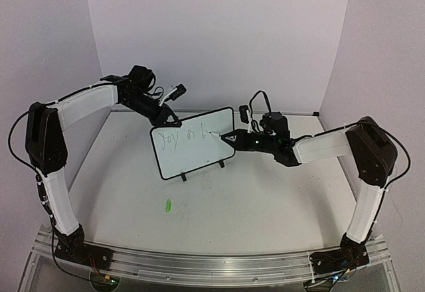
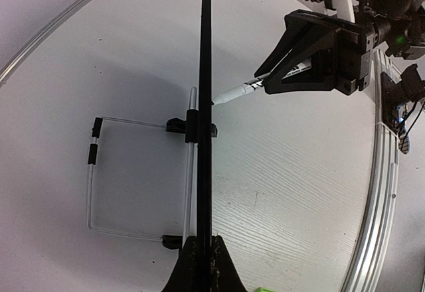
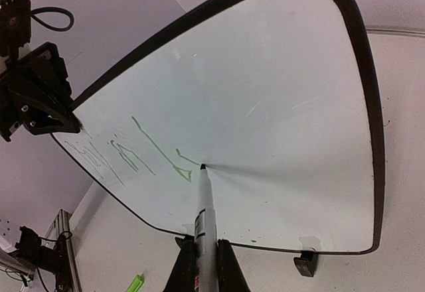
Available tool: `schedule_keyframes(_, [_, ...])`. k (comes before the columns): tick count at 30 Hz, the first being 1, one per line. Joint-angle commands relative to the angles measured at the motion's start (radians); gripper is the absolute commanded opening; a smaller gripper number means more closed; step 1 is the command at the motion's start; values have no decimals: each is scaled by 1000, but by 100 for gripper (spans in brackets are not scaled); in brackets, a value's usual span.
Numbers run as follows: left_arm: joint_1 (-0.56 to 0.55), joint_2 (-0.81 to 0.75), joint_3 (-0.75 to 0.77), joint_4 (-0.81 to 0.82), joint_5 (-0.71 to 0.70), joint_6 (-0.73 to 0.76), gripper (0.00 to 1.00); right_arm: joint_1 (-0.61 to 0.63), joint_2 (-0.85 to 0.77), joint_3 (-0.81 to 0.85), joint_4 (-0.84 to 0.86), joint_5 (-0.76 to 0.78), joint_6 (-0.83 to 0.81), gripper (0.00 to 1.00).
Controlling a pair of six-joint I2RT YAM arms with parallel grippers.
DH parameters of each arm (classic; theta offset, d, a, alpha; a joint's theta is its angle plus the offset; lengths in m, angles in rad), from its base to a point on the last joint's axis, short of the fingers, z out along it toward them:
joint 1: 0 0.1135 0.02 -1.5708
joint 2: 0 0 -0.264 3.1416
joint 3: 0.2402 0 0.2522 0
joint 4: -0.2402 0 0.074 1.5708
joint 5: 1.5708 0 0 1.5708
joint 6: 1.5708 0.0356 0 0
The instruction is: Write a sentence on the whiteboard
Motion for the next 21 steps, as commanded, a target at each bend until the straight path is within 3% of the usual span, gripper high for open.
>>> schedule_keyframes(1, [-12, 11, 8, -33, 36, 23, 0, -10, -55, 17, 39, 25, -4, 0])
schedule_keyframes(21, [-12, 12, 8, -33, 34, 23, 0, -9, -38, 40, 82, -24, 8, 0])
